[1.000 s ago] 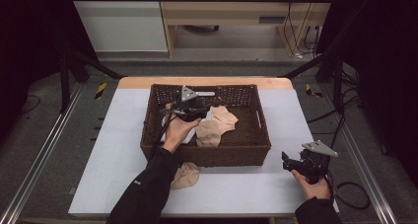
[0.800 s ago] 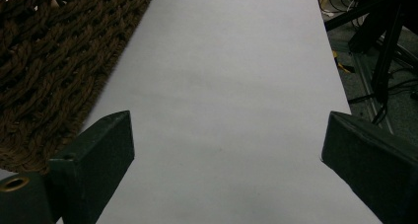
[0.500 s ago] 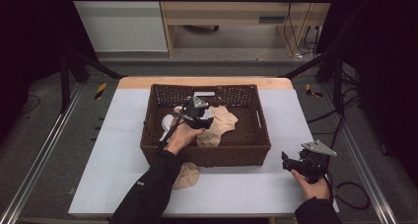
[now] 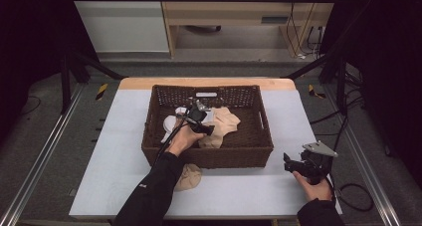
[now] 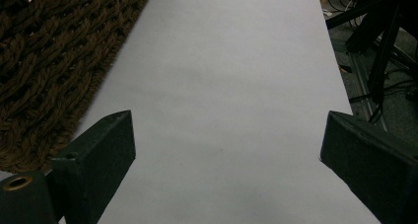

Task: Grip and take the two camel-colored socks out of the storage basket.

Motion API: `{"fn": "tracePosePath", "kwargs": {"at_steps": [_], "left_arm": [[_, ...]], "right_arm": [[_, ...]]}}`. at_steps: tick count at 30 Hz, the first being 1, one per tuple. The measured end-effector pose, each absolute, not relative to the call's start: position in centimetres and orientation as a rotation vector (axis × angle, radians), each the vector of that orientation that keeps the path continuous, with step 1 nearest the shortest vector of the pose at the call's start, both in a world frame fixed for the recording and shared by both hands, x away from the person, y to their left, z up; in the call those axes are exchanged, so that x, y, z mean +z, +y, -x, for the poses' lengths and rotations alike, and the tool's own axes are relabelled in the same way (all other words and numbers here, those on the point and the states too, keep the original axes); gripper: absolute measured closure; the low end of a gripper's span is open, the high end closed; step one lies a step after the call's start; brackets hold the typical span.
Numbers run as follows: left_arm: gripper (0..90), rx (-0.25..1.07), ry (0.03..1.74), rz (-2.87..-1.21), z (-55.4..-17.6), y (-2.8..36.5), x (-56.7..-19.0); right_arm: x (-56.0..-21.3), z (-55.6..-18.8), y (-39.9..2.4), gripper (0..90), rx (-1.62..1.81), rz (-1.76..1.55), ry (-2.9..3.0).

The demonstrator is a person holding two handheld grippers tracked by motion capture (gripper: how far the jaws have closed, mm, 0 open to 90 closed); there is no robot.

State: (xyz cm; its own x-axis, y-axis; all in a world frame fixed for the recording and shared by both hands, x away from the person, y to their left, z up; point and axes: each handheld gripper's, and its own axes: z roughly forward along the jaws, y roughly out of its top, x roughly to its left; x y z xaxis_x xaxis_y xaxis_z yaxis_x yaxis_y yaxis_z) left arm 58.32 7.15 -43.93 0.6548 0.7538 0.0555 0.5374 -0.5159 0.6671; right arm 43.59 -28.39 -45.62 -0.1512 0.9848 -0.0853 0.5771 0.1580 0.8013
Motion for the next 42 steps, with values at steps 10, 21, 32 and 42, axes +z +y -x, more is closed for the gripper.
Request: {"fn": "tracePosePath", "kwargs": {"at_steps": [10,21,32,42], "left_arm": [[62.6,0.448,0.997,-2.373,-58.4,7.2,-44.3],[89.5,0.389,1.03,-2.324,-58.0,7.4,-43.3],[53.6,0.421,0.954,-2.204,-58.3,6.7,-42.7],[45.1,0.41,0.977,-2.329,-60.3,5.9,-44.3]], "right_arm": [[-45.7,-43.6,-28.3,6.9,0.826,-1.484,1.817],[-45.6,-43.5,-28.4,7.2,0.831,-1.482,1.809],[-45.6,-43.6,-28.4,7.5,0.833,-1.481,1.809],[-45.6,-43.6,-28.3,7.5,0.839,-1.488,1.816]]}}
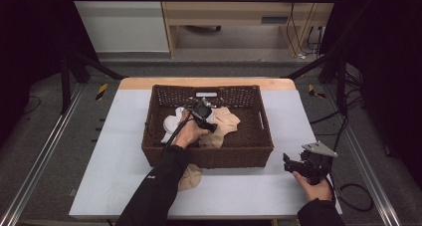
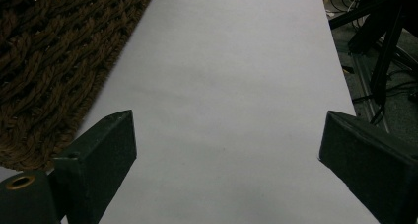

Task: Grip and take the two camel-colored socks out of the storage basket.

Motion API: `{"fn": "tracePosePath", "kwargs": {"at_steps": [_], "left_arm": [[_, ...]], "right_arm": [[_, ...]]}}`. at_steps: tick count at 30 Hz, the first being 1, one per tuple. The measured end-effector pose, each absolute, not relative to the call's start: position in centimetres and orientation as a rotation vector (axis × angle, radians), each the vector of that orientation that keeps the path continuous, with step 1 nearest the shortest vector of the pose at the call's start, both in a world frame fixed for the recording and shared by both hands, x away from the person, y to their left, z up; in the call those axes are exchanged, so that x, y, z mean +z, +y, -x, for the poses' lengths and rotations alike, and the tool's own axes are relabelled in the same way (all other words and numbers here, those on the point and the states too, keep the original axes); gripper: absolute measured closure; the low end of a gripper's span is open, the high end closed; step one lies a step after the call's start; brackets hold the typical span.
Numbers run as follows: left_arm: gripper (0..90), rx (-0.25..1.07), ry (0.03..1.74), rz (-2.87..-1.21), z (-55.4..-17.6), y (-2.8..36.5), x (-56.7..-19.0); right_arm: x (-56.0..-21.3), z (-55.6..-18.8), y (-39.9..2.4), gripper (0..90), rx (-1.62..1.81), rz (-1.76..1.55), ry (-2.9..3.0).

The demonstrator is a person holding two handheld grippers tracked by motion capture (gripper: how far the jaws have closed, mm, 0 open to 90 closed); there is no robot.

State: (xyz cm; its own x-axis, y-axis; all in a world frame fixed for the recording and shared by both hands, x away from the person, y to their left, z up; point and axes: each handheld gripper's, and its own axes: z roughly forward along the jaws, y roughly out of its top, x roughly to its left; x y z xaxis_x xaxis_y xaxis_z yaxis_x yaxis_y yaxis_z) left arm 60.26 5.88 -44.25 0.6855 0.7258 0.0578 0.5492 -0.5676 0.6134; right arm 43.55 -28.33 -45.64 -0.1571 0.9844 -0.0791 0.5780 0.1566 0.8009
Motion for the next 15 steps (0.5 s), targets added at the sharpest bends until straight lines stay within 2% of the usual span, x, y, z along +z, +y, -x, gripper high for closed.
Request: {"fn": "tracePosePath", "kwargs": {"at_steps": [4,9,15], "left_arm": [[55.3,0.383,0.976,-2.389,-60.2,5.9,-44.5],[77.1,0.362,0.977,-2.396,-59.9,5.9,-43.8],[80.2,0.382,0.969,-2.226,-59.0,6.9,-41.8]], "right_arm": [[-45.6,-43.5,-28.3,7.5,0.841,-1.487,1.816],[-45.6,-43.5,-28.4,7.5,0.838,-1.487,1.812],[-45.6,-43.5,-28.5,7.5,0.839,-1.487,1.811]]}}
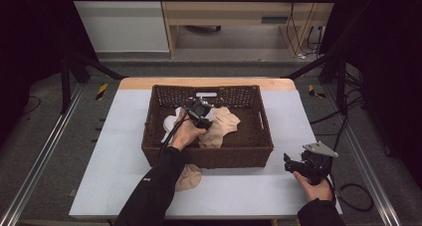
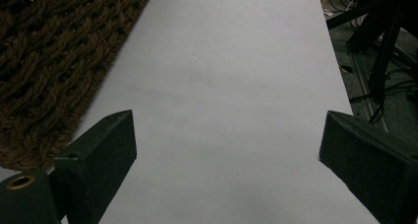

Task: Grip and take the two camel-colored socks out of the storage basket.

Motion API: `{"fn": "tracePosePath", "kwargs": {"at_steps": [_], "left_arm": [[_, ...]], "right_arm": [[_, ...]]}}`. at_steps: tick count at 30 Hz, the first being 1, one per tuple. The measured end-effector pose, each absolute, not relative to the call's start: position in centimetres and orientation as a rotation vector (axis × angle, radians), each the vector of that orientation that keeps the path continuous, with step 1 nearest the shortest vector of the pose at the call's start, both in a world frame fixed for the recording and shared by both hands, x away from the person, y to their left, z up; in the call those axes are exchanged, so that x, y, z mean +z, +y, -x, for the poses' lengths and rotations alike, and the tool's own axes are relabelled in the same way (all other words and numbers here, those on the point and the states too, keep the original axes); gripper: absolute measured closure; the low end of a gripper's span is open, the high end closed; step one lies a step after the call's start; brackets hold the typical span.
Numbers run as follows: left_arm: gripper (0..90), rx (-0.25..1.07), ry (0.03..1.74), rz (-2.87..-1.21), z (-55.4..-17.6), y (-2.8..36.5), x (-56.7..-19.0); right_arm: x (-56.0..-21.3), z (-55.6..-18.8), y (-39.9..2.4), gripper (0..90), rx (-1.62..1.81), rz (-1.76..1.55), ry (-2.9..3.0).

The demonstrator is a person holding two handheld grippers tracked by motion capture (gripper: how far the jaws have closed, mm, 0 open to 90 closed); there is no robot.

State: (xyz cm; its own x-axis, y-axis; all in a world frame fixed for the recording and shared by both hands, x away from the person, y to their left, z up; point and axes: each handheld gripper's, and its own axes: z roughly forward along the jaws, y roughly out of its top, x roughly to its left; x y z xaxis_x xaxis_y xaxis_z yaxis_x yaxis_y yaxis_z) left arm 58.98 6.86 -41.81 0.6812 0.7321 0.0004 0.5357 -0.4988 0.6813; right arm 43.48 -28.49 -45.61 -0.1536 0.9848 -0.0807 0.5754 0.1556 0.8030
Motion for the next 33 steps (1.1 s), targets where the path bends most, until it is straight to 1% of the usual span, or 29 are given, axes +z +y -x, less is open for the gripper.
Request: {"fn": "tracePosePath", "kwargs": {"at_steps": [3,11,18,22,33], "left_arm": [[80.3,0.414,0.917,-2.191,-58.1,7.4,-40.7],[80.3,0.473,0.844,-1.99,-55.9,8.8,-37.6],[80.4,0.468,0.828,-1.808,-53.8,10.2,-34.8],[80.4,0.459,0.812,-1.744,-52.7,11.2,-33.6],[80.5,0.494,0.754,-1.611,-49.0,13.4,-30.9]], "right_arm": [[-45.6,-43.5,-28.5,7.5,0.836,-1.484,1.81],[-45.5,-43.4,-28.6,7.6,0.834,-1.482,1.808],[-45.4,-43.2,-29.0,7.6,0.844,-1.493,1.795],[-45.4,-43.2,-29.0,7.6,0.843,-1.49,1.796],[-45.4,-43.2,-29.2,7.6,0.839,-1.493,1.786]]}}
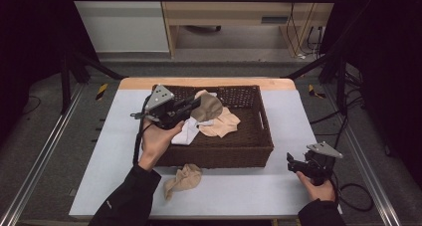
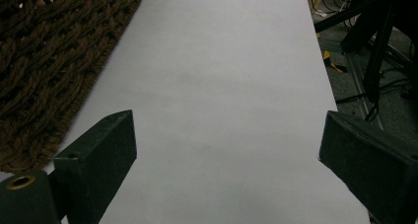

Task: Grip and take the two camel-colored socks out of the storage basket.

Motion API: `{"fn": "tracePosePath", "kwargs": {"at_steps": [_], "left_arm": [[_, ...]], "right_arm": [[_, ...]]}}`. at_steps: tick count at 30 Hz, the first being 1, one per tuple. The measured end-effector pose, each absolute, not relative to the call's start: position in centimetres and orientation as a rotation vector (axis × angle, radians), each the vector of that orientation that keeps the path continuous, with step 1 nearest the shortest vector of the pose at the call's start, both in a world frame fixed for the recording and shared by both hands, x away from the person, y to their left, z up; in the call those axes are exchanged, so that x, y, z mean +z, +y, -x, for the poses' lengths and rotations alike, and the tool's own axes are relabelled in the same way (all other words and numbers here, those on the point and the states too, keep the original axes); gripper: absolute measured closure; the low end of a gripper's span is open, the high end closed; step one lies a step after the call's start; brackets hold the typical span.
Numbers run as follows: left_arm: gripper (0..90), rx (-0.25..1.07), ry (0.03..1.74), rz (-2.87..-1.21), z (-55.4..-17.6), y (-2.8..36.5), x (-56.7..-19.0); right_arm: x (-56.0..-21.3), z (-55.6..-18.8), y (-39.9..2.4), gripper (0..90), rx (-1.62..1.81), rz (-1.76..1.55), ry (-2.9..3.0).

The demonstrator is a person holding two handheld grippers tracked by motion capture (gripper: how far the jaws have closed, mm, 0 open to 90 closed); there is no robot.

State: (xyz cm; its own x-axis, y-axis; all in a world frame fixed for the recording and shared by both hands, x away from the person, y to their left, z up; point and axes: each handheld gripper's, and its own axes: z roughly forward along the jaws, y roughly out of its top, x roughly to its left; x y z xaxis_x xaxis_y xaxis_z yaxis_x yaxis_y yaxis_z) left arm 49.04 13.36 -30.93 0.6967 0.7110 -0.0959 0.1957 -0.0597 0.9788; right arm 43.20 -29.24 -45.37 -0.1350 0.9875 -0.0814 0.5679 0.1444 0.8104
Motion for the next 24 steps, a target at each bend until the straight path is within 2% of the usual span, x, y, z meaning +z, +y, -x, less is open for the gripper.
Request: {"fn": "tracePosePath", "kwargs": {"at_steps": [15,24], "left_arm": [[80.5,0.518,0.655,-1.562,-44.3,15.4,-29.0],[80.5,0.493,0.631,-1.562,-41.8,16.3,-29.9]], "right_arm": [[-45.3,-43.0,-29.1,7.6,0.844,-1.494,1.783],[-45.2,-42.9,-29.2,7.6,0.848,-1.489,1.777]]}}
